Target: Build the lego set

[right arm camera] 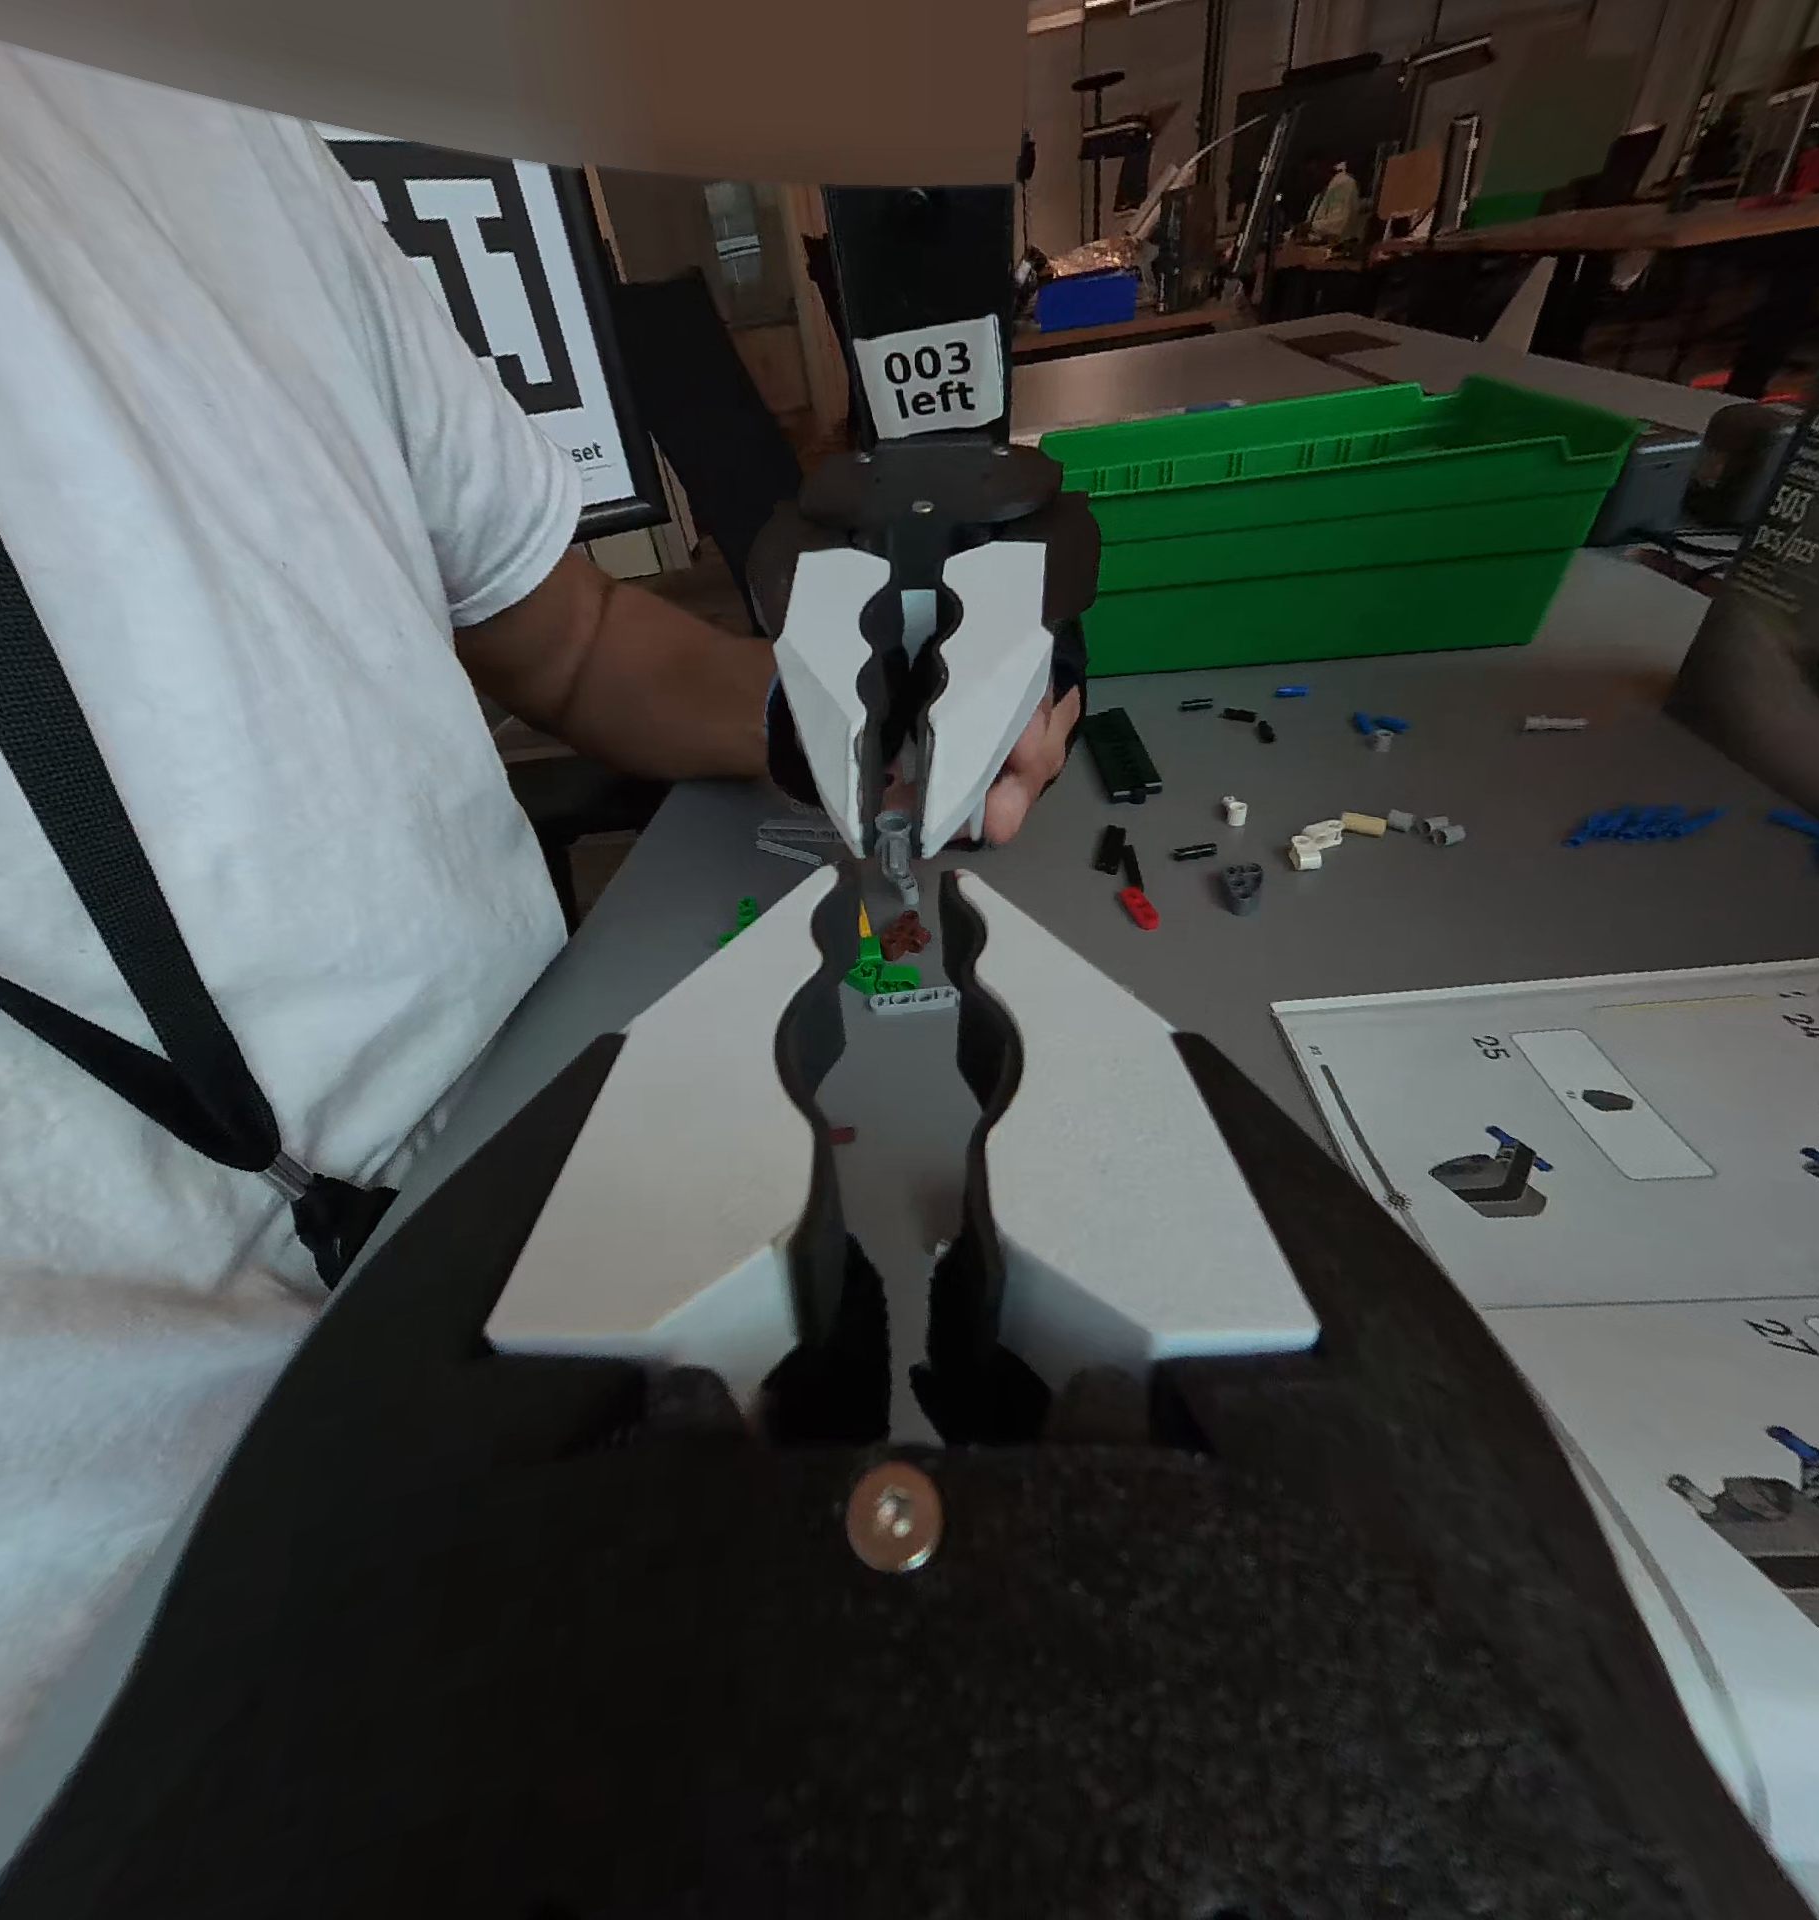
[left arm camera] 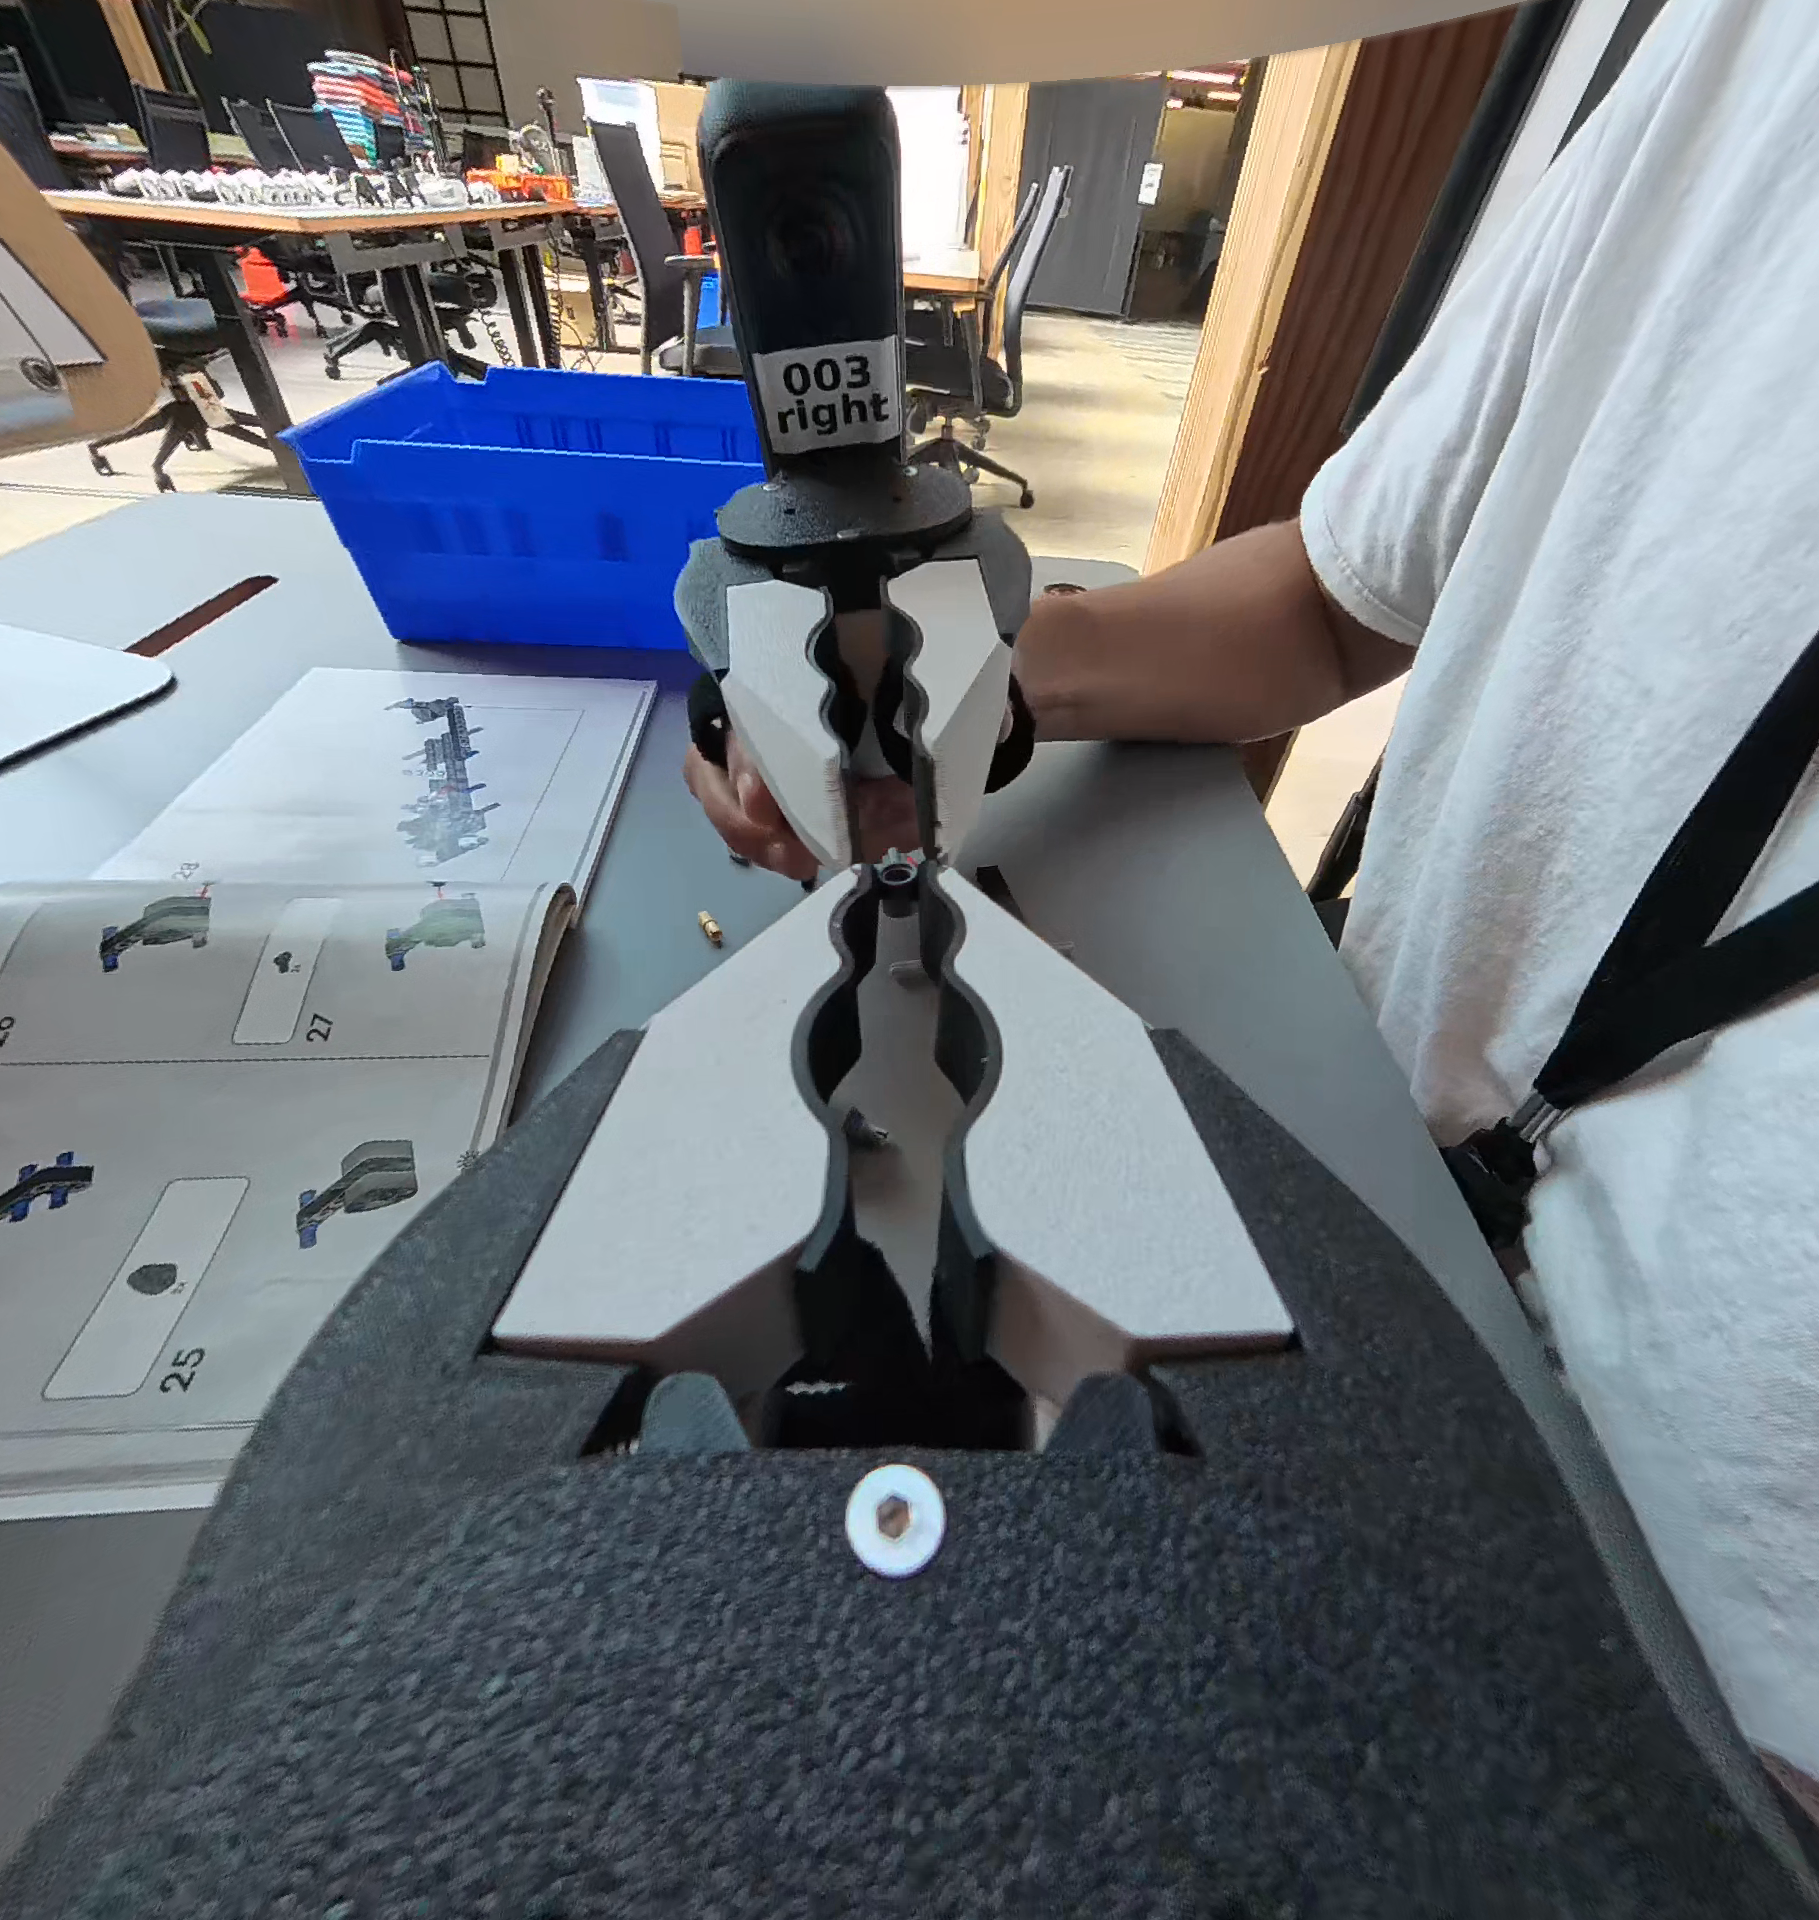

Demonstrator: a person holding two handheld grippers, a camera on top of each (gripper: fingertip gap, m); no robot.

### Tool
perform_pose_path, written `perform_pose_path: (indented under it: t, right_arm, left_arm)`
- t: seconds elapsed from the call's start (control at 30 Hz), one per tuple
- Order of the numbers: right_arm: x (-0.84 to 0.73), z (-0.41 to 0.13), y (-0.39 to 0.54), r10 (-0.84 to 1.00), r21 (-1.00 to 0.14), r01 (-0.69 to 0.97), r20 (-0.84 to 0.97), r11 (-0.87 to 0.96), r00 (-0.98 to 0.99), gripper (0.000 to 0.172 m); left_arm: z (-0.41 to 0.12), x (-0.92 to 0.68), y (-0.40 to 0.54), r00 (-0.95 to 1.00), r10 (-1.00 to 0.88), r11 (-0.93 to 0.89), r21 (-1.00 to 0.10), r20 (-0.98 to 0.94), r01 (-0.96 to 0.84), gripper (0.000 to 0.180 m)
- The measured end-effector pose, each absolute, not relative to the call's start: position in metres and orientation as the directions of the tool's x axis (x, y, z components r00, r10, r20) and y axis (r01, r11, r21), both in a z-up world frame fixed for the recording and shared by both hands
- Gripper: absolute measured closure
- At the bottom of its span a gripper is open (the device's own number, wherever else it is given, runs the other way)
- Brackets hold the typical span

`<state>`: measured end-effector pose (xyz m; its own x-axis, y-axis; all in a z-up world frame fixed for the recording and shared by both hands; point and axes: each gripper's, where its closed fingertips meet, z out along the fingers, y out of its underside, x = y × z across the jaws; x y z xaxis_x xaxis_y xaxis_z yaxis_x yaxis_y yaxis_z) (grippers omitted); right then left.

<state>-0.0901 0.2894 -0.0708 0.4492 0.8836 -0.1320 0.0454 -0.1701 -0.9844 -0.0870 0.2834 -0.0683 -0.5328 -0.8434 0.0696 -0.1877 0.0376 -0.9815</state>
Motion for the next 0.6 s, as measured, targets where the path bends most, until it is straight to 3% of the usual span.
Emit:
perform_pose_path:
  t: [0.6]
  right_arm:
    - [-0.091, -0.08, 0.286, 0.891, -0.978, 0.108, -0.116, -0.181, 0.44, 0.172]
  left_arm:
    - [-0.077, -0.085, 0.282, -0.486, -0.873, 0.133, -0.973, -0.026, -0.187, 0.174]
